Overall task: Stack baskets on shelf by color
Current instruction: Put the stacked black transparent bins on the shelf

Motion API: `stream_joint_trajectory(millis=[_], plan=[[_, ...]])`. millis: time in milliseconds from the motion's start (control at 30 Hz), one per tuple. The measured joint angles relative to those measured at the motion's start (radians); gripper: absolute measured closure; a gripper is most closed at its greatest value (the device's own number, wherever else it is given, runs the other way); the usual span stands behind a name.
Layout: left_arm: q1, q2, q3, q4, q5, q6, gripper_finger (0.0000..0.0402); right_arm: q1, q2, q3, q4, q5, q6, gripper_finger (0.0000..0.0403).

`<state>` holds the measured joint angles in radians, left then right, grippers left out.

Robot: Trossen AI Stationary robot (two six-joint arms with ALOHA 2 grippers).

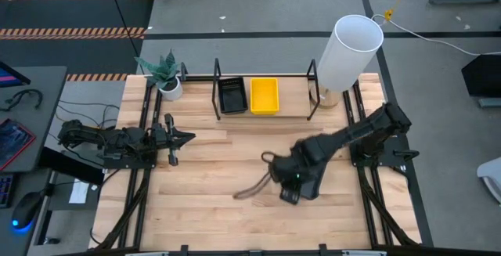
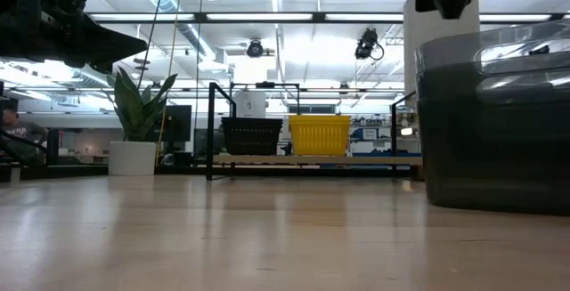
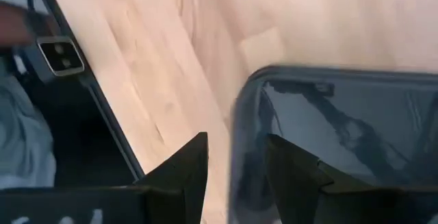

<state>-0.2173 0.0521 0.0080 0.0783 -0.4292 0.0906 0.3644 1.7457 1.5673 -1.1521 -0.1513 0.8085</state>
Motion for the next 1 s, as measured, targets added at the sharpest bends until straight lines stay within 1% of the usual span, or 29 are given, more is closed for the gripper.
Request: stream_joint_trajectory(millis=[100,233,367,533,767,1000], plan=[[0.0,0.0,0.0,0.001,0.0,0.0,0.0374,0.045,0.036,0.0,0.002,0.022,0.006,0.0256],[0.0,0.0,0.0,0.003,0.0,0.0,0.0368,0.069,0.072,0.0,-0.006,0.034,0.011,0.0256],[0.0,0.0,0.0,0.003,0.0,0.0,0.0366,0.068,0.092,0.0,-0.061,0.063,0.006,0.0256],[0.0,0.0,0.0,0.002,0.0,0.0,0.0369,0.066,0.107,0.001,-0.111,0.07,-0.015,0.0256],[0.0,0.0,0.0,0.002,0.0,0.0,0.0376,0.07,0.138,-0.002,-0.104,0.073,0.0,0.0256],[0.0,-0.001,0.0,0.001,0.0,0.0,0.0368,0.08,0.169,-0.012,-0.101,0.067,0.002,0.0256]])
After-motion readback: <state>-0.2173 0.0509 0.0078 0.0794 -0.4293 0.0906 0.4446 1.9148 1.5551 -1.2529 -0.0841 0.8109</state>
